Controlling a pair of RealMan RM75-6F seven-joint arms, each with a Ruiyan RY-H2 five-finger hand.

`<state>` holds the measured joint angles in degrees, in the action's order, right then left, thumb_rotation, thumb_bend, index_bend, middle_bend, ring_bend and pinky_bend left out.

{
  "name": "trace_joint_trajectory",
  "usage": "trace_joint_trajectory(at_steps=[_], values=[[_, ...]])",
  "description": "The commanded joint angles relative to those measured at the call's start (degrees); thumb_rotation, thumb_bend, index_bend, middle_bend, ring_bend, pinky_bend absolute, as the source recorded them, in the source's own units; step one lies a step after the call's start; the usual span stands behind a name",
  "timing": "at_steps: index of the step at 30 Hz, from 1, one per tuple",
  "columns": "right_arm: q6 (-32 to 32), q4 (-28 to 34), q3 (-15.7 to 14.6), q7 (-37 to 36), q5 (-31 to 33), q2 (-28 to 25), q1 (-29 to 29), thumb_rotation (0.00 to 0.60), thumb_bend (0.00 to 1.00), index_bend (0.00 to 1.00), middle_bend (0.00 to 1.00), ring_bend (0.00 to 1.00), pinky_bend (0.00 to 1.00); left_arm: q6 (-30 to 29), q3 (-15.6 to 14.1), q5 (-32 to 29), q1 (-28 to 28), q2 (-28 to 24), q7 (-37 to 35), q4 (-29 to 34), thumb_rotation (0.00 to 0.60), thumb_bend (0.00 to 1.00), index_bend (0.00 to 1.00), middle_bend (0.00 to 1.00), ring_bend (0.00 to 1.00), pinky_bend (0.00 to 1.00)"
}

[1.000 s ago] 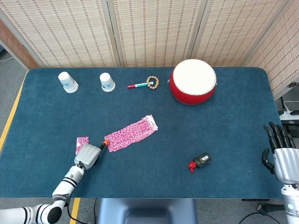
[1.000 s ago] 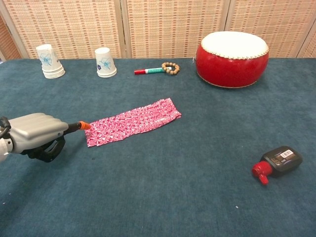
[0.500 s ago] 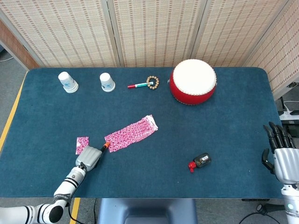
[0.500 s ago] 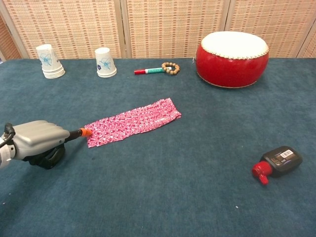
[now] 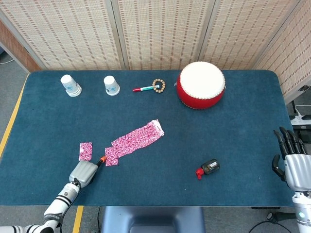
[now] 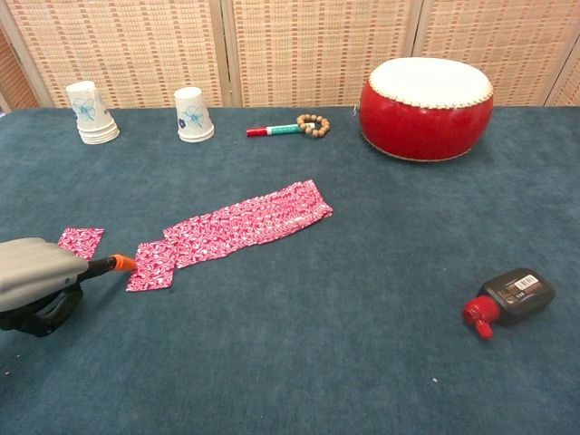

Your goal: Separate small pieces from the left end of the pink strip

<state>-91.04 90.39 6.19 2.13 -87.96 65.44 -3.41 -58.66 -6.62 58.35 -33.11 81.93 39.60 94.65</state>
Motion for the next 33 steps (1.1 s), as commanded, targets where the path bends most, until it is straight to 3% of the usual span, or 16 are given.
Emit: trace_joint_trajectory(at_steps=[1,9,18,33], values=[[0.03,0.03,-0.07,0.04,-0.05,0.01,0.01,0.6,0.75,0.0,0.0,0.0,0.13,-1.57,-1.41,1.45,1.67,-1.17,-1.01,1.12,0.6,0.81,0.0,0.71,0.69,0.6],[0.24,-0.11,-0.13,0.26,-0.03,0.19,-0.08,0.6,0.75,0.0,0.0,0.0,0.13,-3.39,-3.09,4.37,4.55,-2.28,-3.31,1.74,0.6,0.81,0.0,0.71,0.69,0.6],[0.51,-0.16,-0.05,0.4,0.28,0.23,-0.17,0.6,0.75,0.0,0.0,0.0,0.13,-4.96,0.34,6.96,4.39,-0.24,-3.84,0.46,0.6,0.81,0.0,0.71,0.69,0.61],[0.63,0.14,0.03,0.1,0.49,-0.07,-0.2,0.6,0.75,0.0,0.0,0.0,0.13,1.06,2.73,-1.46,1.26,2.77,1.77,-2.01,0.6,0.81,0.0,0.71,0.69,0.61]])
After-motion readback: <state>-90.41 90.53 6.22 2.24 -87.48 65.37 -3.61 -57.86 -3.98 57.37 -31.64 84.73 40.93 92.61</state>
